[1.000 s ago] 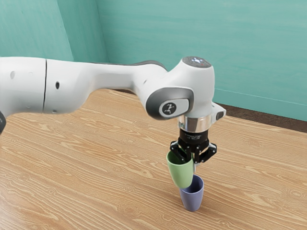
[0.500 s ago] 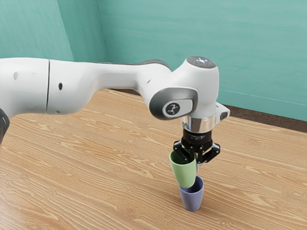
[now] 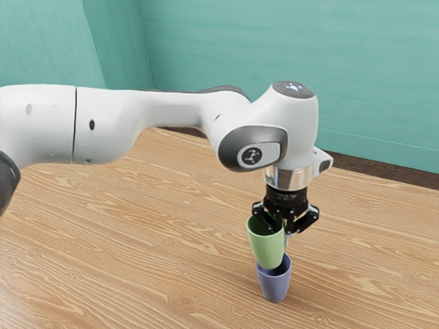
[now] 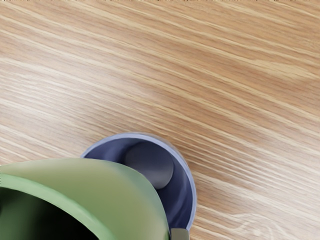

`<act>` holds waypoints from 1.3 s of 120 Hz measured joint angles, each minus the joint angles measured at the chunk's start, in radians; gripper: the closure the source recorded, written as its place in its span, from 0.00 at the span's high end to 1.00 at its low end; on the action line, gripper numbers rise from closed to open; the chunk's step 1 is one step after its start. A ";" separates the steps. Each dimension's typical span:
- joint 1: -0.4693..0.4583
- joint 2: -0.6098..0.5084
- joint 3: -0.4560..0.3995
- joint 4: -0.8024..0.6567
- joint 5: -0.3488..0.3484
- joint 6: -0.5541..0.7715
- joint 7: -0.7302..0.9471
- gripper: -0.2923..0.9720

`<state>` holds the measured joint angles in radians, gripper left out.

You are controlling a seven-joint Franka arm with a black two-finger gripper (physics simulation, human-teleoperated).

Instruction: Place the left cup onto the right cup

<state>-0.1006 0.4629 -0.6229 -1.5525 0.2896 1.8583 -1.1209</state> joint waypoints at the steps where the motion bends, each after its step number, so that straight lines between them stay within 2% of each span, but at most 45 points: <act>1: 0.000 0.000 0.000 0.000 0.000 -0.001 0.000 0.15; 156: -0.005 0.052 0.008 0.011 0.019 0.005 -0.027 0.15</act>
<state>-0.1056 0.5153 -0.6153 -1.5418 0.3084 1.8631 -1.1480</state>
